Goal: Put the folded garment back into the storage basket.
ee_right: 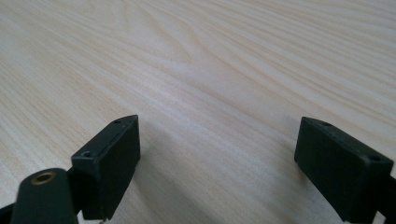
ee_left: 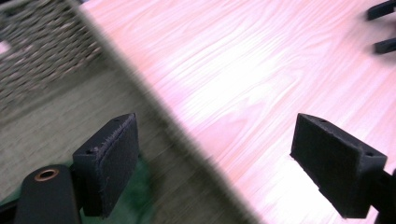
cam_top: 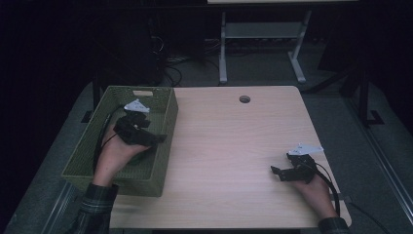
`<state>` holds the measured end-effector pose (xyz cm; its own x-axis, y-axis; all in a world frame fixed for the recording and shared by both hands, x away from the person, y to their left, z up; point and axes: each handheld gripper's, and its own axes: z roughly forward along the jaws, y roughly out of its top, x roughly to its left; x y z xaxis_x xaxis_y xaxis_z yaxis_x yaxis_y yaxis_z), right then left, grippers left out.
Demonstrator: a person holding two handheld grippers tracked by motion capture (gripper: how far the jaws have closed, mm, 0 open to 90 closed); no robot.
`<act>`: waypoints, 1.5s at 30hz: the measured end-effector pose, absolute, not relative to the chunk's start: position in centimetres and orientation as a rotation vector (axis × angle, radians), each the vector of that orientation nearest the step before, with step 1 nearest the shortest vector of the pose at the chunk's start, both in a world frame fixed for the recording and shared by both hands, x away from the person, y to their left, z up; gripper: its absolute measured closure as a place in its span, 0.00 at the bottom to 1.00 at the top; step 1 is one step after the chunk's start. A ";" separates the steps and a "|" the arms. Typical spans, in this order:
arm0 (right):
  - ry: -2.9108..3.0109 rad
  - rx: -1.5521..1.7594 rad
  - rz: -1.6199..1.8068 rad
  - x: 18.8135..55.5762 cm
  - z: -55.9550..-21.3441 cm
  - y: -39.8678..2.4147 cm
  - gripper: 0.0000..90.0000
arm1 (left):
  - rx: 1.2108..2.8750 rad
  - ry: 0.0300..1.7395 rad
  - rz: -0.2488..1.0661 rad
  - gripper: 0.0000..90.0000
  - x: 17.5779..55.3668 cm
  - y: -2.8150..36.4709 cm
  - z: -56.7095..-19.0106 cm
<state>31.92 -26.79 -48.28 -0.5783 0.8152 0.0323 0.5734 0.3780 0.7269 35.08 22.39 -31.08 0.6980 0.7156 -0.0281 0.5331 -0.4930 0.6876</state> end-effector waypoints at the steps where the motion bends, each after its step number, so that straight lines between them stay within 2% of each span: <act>1: 2.311 1.214 1.020 31.9 -48.3 -26.8 0.15 | 2.217 0.933 0.338 0.16 35.0 21.8 -31.2; 17: 2.312 1.212 1.019 31.9 -48.3 -26.8 0.15 | 2.219 0.759 0.286 0.16 33.8 14.5 -34.0; 27: 2.312 1.212 1.018 31.9 -48.3 -26.8 0.15 | 2.236 0.685 0.253 0.16 33.0 11.4 -37.9; 36: 2.313 1.210 1.018 31.9 -48.3 -26.8 0.15 | 2.279 0.649 0.214 0.16 32.5 9.4 -42.9; 45: 2.313 1.211 1.018 31.9 -48.3 -26.8 0.15 | 2.266 0.628 0.239 0.16 32.8 9.1 -45.9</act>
